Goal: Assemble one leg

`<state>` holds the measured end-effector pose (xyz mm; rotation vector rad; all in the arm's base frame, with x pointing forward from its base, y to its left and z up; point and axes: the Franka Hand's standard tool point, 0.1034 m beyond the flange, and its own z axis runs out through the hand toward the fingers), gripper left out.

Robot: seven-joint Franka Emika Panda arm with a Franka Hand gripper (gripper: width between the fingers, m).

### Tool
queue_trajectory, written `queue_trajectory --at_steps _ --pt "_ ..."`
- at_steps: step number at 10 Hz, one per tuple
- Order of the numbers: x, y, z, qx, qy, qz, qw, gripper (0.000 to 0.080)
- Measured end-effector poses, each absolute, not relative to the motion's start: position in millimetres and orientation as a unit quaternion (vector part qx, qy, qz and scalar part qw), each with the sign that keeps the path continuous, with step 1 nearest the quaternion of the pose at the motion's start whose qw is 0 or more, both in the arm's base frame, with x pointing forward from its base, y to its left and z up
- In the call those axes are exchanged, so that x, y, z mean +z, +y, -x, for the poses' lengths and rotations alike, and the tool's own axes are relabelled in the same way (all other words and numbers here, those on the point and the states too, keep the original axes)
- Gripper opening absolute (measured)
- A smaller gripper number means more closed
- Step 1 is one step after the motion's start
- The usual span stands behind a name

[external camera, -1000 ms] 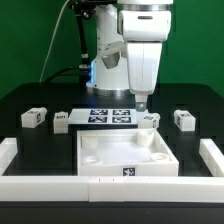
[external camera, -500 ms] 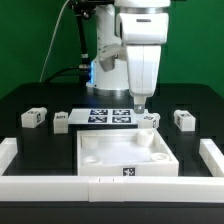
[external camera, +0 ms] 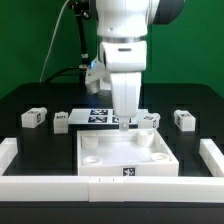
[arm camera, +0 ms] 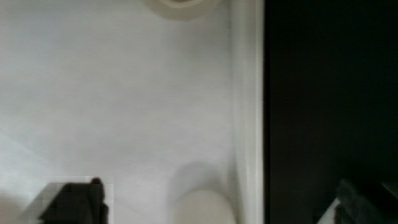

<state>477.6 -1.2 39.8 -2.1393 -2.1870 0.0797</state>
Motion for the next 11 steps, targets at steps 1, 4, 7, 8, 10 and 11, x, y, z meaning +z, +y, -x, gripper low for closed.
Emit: queue_trajectory --at_steps 1,4,7,8,10,11 --pt "31.7 -3.3 -474.8 0.030 -0.712 0.700 0.047 0.0650" --pt "19.3 -9.0 -471.6 0.035 -0.706 0.705 0.057 0.0650" --pt "15.1 -12.5 -472.1 0.036 -0.702 0.709 0.059 0.0650" --pt "15.7 -12.5 -472.7 0.036 -0.702 0.709 0.059 0.0547" --pt "16.8 -12.7 -473.4 0.035 -0.701 0.710 0.057 0.0413" --pt "16.3 -12.6 -473.0 0.035 -0.701 0.710 0.058 0.0229"
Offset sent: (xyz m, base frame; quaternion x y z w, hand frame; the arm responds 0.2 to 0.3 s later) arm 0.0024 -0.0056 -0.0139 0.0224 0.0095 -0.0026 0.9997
